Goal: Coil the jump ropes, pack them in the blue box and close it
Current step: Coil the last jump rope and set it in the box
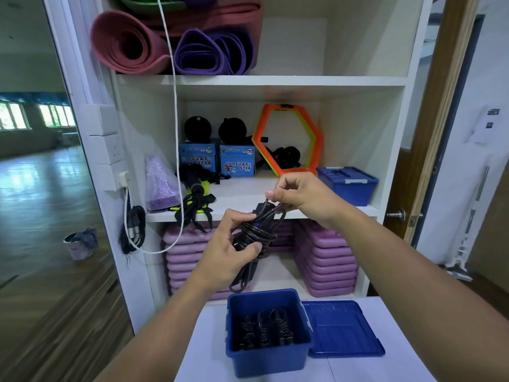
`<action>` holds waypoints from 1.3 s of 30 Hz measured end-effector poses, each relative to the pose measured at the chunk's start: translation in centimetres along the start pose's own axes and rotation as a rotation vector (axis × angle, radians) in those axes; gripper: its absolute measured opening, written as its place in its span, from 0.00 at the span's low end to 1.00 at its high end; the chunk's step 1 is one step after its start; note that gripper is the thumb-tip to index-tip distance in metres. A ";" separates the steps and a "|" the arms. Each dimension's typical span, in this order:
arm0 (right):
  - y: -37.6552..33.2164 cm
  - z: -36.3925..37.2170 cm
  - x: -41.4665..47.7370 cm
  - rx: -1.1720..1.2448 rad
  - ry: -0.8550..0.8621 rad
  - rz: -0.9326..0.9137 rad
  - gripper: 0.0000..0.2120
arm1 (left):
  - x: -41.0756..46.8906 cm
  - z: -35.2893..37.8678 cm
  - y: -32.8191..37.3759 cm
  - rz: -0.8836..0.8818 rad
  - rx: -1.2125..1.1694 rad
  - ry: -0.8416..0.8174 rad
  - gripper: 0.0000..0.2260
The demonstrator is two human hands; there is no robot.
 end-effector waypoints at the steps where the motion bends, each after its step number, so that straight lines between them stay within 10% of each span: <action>1: 0.1 0.0 0.0 0.008 -0.006 -0.002 0.12 | 0.0 0.0 0.2 0.009 -0.006 0.003 0.18; 14: 1.9 2.4 -1.1 0.434 -0.077 0.056 0.08 | 0.0 -1.2 0.2 0.013 -0.138 0.028 0.20; 39: -1.1 0.3 -0.6 0.103 -0.252 -0.012 0.03 | 0.3 -0.7 3.2 0.116 -0.132 -0.122 0.19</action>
Point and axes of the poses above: each hand's wrist, its own x-axis towards the middle knuckle, its own z-axis out of the palm, y = z × x, the point moved 7 cm from there along x, towards the middle knuckle, and after that the axes turned 5 degrees about -z, right-handed, at the moved point
